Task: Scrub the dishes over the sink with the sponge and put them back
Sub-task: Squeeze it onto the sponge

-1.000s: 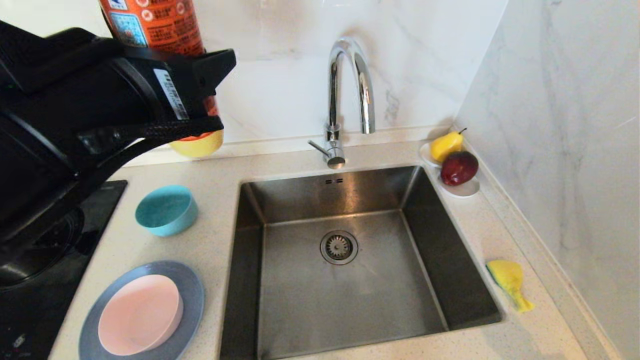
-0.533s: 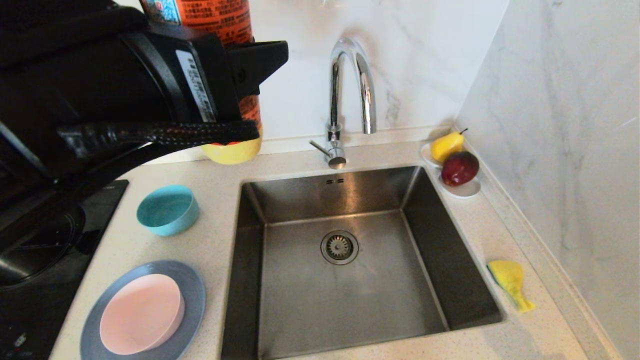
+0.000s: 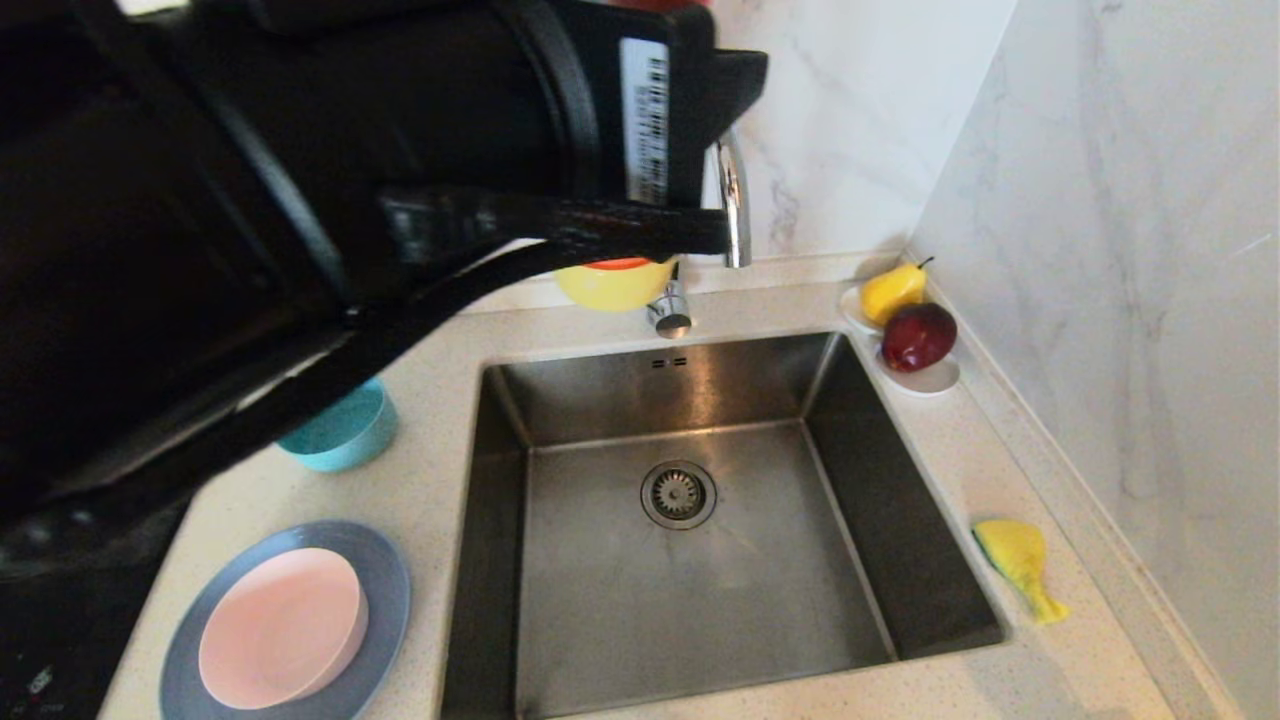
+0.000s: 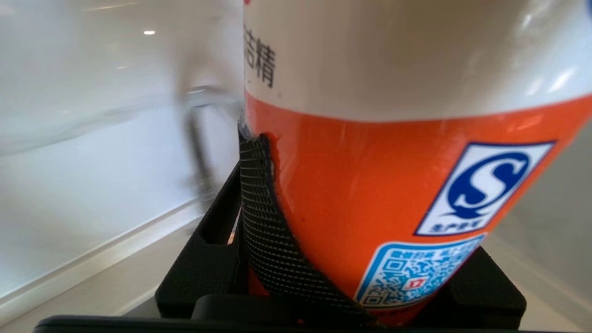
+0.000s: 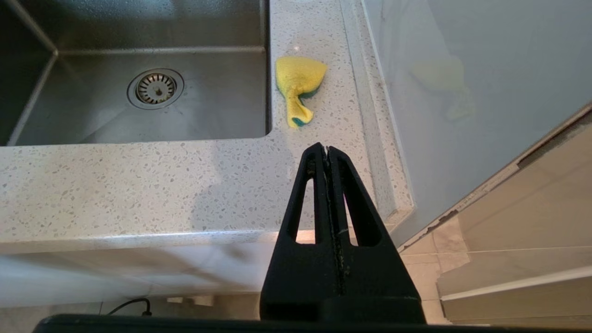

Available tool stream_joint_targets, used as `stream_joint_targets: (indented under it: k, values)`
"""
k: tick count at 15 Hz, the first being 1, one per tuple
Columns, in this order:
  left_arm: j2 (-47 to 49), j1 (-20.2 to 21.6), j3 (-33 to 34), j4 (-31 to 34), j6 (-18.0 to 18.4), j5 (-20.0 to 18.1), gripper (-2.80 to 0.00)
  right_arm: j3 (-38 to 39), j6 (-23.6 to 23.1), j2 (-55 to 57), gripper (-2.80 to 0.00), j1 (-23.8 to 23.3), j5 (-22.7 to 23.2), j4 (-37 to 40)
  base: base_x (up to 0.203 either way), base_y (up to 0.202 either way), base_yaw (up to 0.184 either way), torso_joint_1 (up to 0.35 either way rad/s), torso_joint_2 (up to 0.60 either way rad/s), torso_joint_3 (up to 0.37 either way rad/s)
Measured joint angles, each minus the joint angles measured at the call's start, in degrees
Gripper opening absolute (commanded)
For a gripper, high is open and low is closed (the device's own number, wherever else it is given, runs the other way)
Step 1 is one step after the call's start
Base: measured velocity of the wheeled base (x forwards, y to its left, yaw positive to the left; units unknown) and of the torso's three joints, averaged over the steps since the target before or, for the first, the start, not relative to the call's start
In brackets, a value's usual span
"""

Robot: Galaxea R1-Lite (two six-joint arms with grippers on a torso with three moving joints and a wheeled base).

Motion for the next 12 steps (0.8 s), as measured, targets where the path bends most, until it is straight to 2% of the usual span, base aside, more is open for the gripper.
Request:
stream_joint_targets:
  k: [6, 12]
  values:
    - [11.5, -5.1, -11.1, 0.0, 1.0, 0.8, -2.8, 0.0, 0.0, 0.0, -2.8, 0.0, 0.0, 0.0, 0.0, 0.0, 0.0, 0.0, 0.0, 0.0]
    - [20.8, -6.9, -13.9, 0.2, 3.5, 2.3, -2.8, 0.0, 0.0, 0.0, -2.8, 0.0, 0.0, 0.0, 0.0, 0.0, 0.0, 0.0, 0.0, 0.0]
